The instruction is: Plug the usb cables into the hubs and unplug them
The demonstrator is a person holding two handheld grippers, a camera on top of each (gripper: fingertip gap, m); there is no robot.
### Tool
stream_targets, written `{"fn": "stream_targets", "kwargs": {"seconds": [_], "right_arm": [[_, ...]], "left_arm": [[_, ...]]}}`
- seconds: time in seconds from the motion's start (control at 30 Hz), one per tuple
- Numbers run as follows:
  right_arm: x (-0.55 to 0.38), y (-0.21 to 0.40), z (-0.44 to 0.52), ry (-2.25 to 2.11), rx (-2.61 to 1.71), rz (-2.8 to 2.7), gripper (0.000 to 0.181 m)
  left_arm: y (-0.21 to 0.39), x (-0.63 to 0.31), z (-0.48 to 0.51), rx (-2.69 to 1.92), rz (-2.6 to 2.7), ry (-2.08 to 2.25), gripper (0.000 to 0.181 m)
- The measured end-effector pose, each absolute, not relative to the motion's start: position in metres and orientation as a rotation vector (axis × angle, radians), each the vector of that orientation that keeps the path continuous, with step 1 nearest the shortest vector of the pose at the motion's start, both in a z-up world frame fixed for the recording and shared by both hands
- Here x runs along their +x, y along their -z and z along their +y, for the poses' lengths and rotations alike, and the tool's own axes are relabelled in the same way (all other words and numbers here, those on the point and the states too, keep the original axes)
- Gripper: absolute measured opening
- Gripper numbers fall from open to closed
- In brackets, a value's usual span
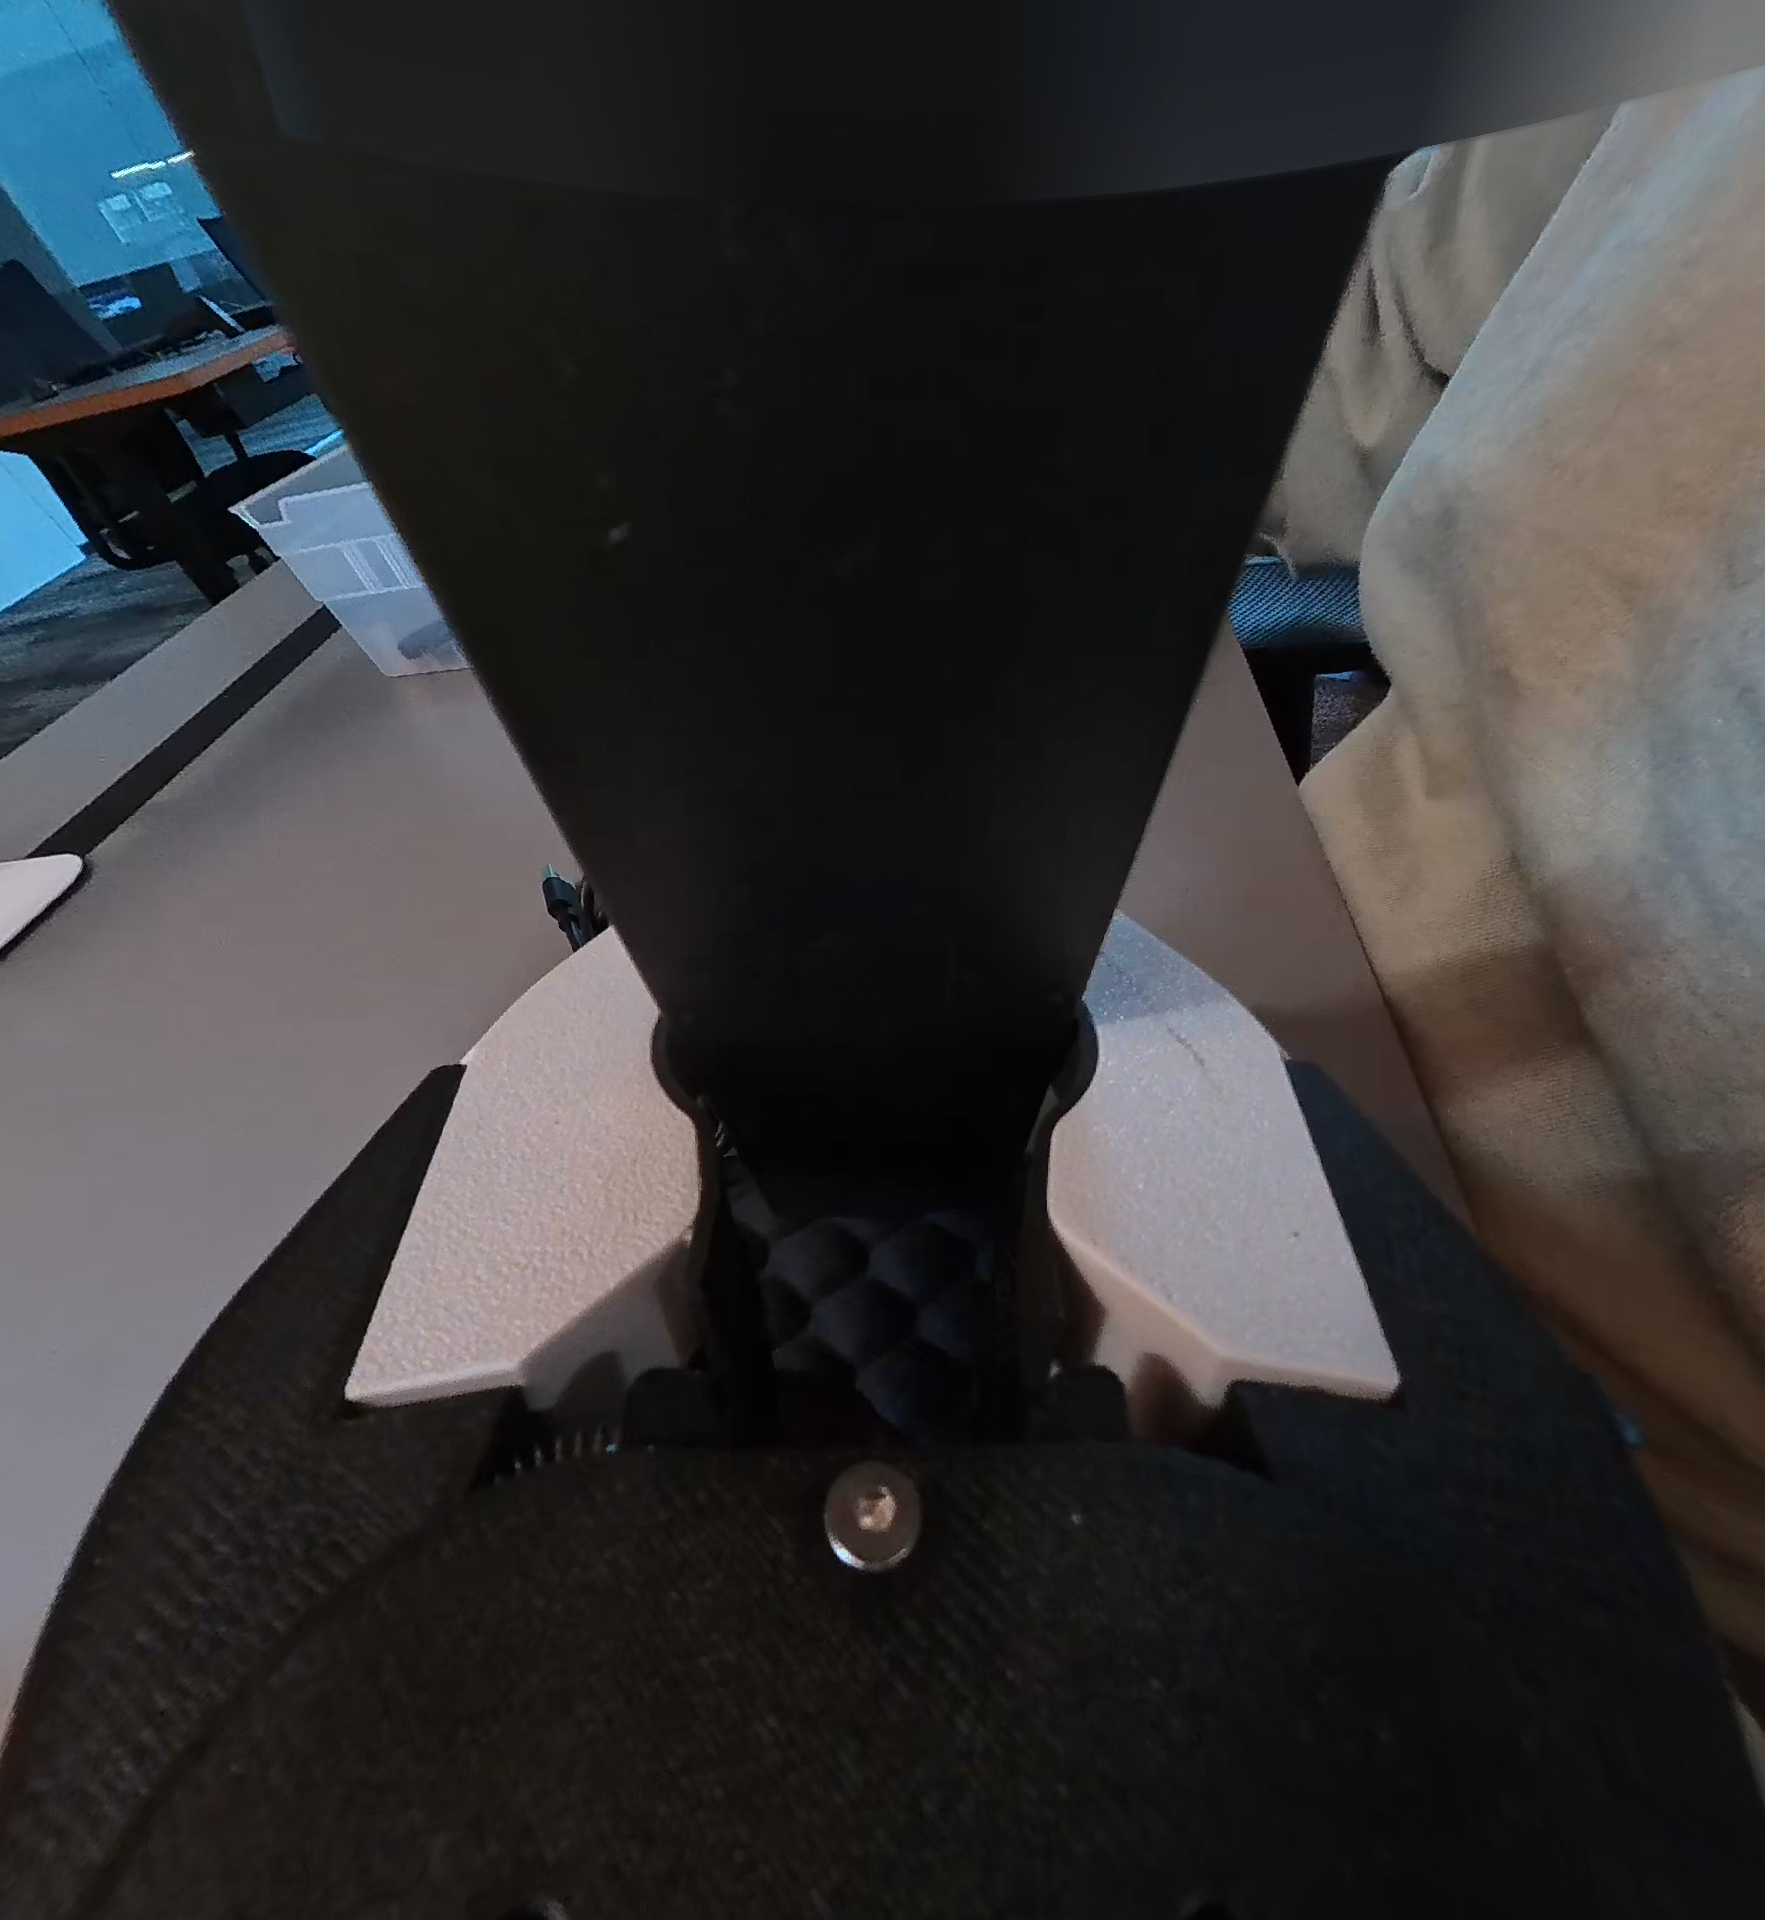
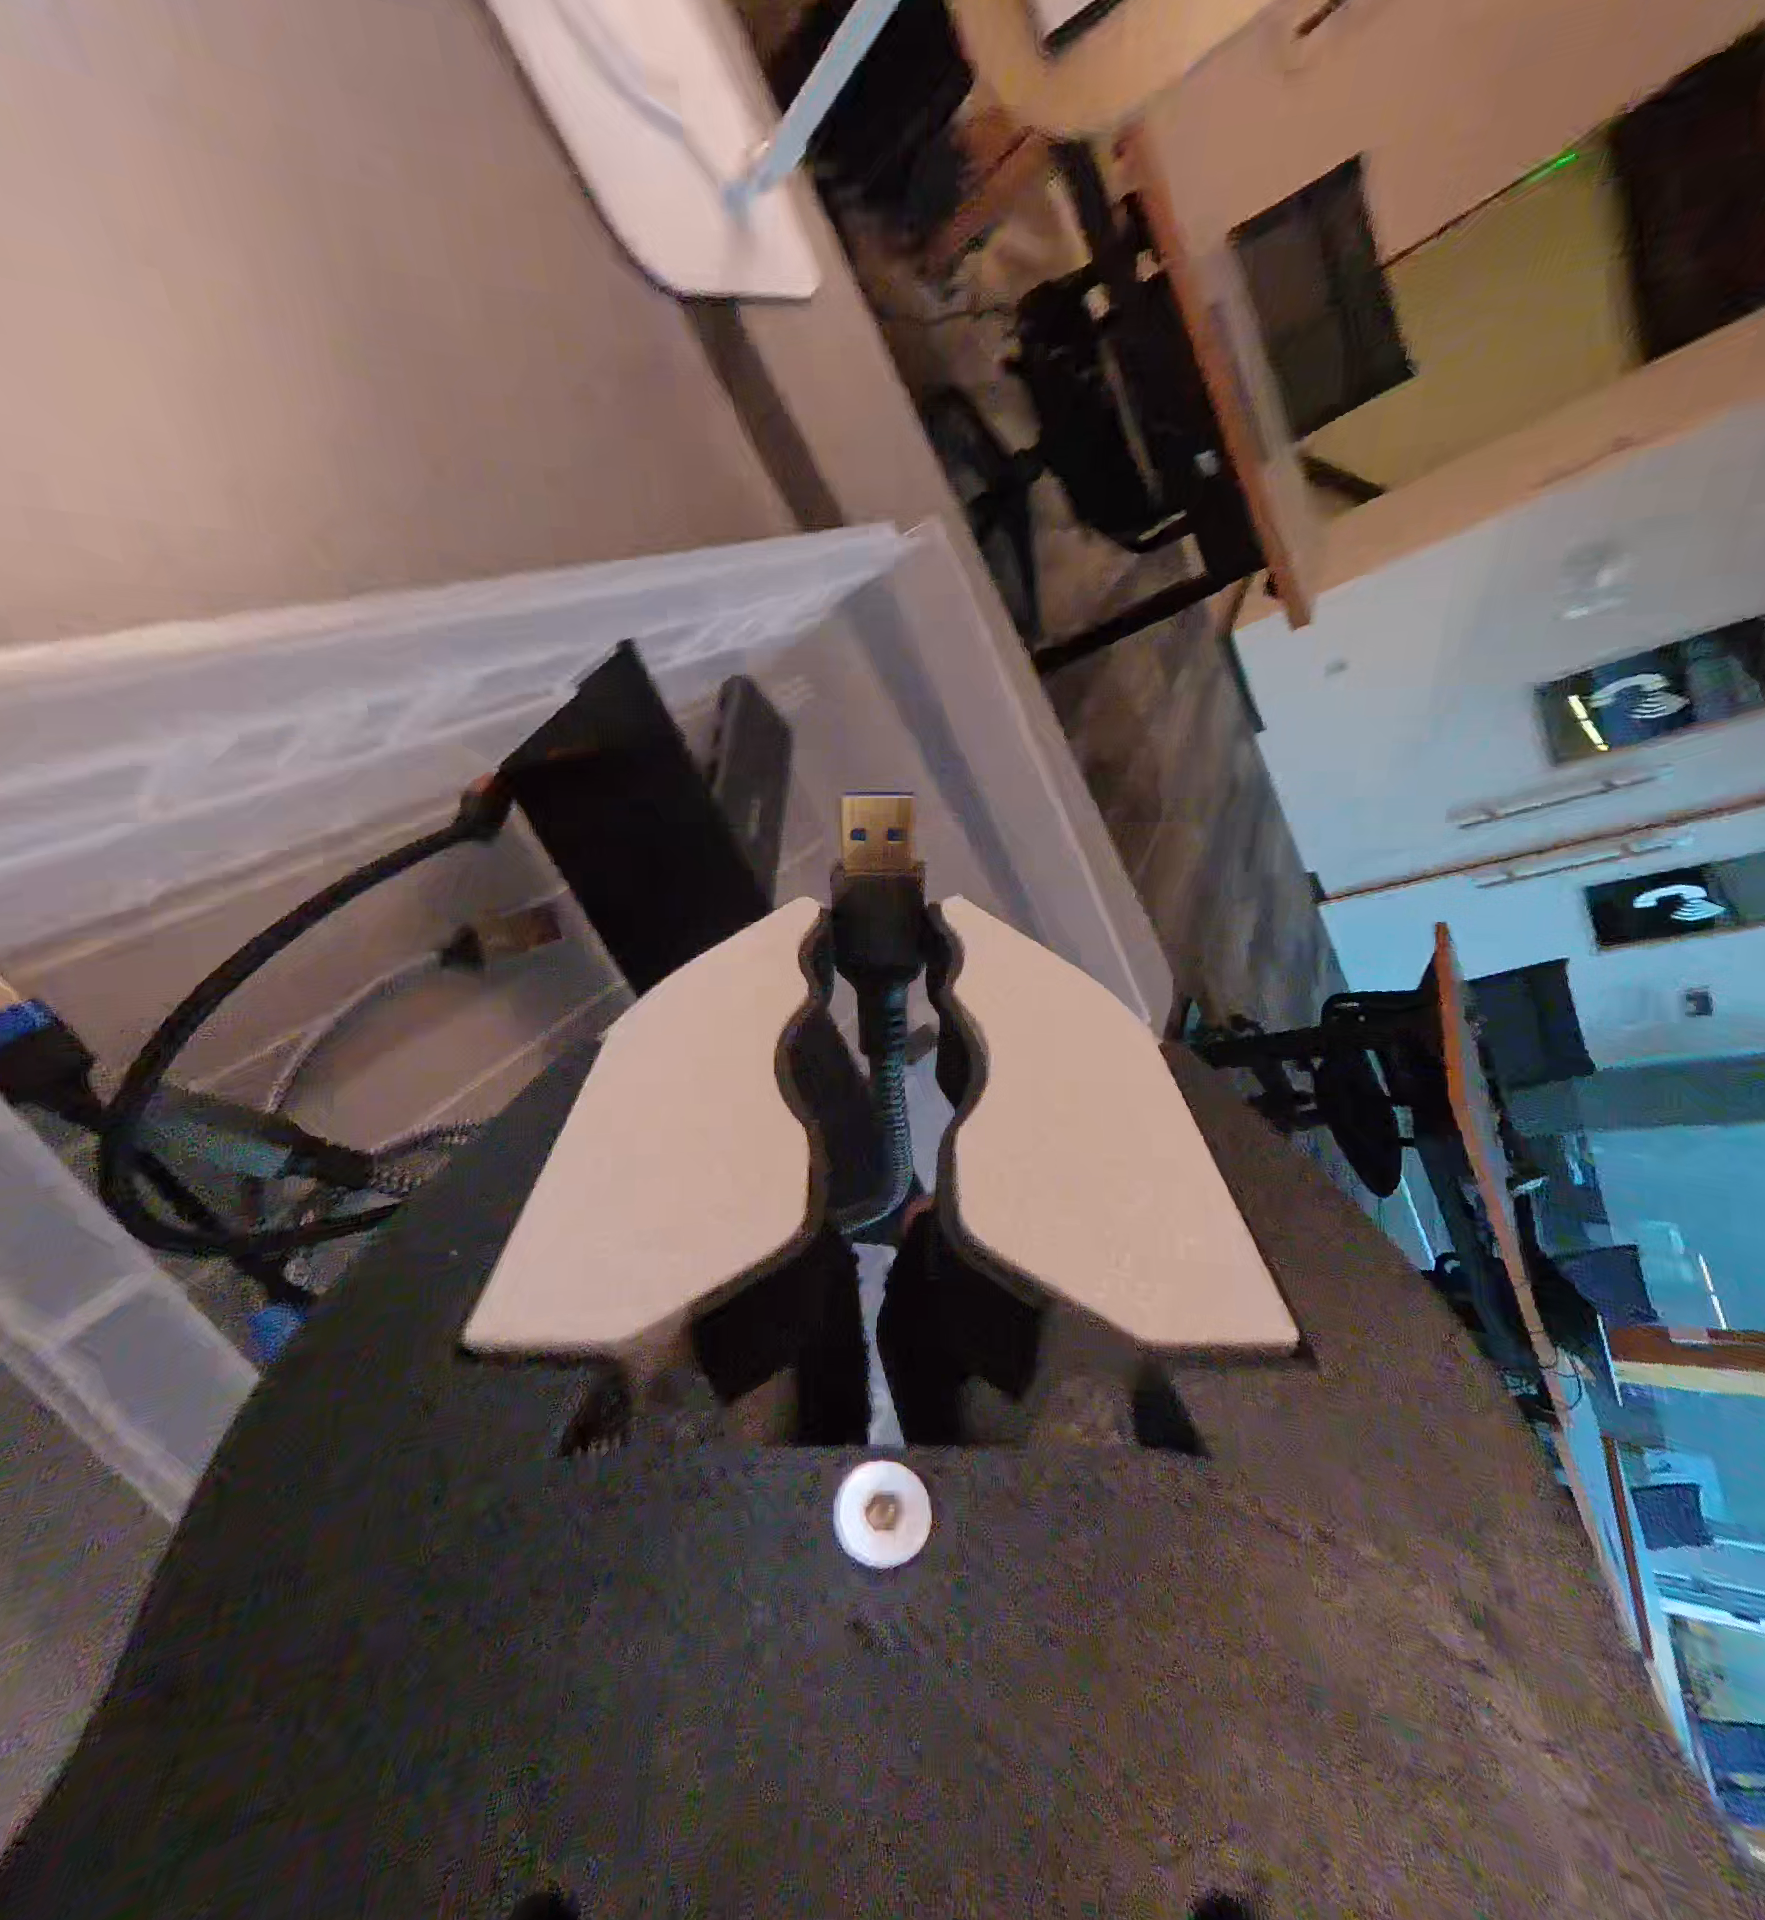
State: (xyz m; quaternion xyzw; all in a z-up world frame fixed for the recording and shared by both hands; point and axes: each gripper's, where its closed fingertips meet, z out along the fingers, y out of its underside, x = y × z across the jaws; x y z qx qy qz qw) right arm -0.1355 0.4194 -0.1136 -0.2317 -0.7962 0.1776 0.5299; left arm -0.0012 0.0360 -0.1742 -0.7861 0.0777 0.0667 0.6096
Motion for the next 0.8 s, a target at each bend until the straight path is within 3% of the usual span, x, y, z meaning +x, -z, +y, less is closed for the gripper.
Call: {"fn": "stream_targets", "kwargs": {"seconds": [0.5, 0.67, 0.8], "right_arm": [[-0.152, 0.225, 0.381, -0.471, -0.611, -2.51, 0.023], [-0.152, 0.206, 0.371, -0.708, -0.663, -2.453, 0.038], [-0.148, 0.182, 0.374, -0.779, -0.665, -2.39, 0.041]], "left_arm": [[0.175, -0.003, 0.037, -1.819, 0.168, -0.173, 0.065], [0.175, -0.004, 0.036, -1.816, 0.166, -0.169, 0.065], [0.174, -0.004, 0.036, -1.813, 0.167, -0.169, 0.065]]}}
